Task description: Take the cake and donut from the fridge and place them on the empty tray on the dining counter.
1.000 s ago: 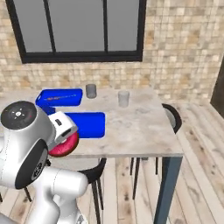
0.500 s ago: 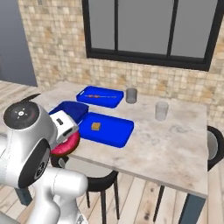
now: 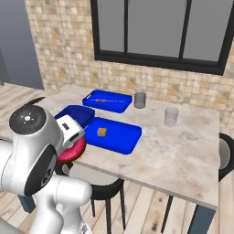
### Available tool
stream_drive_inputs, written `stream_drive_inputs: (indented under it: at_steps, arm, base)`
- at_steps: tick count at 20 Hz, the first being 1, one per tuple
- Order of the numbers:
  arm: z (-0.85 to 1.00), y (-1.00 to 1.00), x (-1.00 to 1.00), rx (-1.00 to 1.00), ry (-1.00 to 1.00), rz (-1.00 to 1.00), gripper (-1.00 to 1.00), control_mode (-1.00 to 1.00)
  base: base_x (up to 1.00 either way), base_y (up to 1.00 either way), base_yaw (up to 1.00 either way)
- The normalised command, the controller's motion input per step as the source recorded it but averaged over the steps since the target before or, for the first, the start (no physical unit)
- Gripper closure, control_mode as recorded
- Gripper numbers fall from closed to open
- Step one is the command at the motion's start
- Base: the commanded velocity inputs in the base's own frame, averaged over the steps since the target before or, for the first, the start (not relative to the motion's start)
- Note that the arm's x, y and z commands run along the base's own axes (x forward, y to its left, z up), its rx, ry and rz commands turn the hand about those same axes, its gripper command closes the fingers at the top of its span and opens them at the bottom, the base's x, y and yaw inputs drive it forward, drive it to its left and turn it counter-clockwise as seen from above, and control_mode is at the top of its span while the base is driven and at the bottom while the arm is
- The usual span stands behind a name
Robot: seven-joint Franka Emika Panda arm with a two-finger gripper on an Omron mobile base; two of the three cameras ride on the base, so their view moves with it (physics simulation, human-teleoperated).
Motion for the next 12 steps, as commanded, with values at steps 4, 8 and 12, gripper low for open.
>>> stream_drive_inputs:
  at_steps: [4,8,12]
  arm:
    - [-0.01,0.0,0.43,0.0,0.0,0.01,1.0,-1.0]
    - [-0.05,-0.11,0.84,0.05,0.02,0.08,1.0,-1.0]
    - [-0.14,-0.13,1.0,0.06,0.12,0.1,1.0,-1.0]
  base:
    - [0.0,0.0,0.0]
    - [0.0,0.0,0.0]
    - [0.0,0.0,0.0]
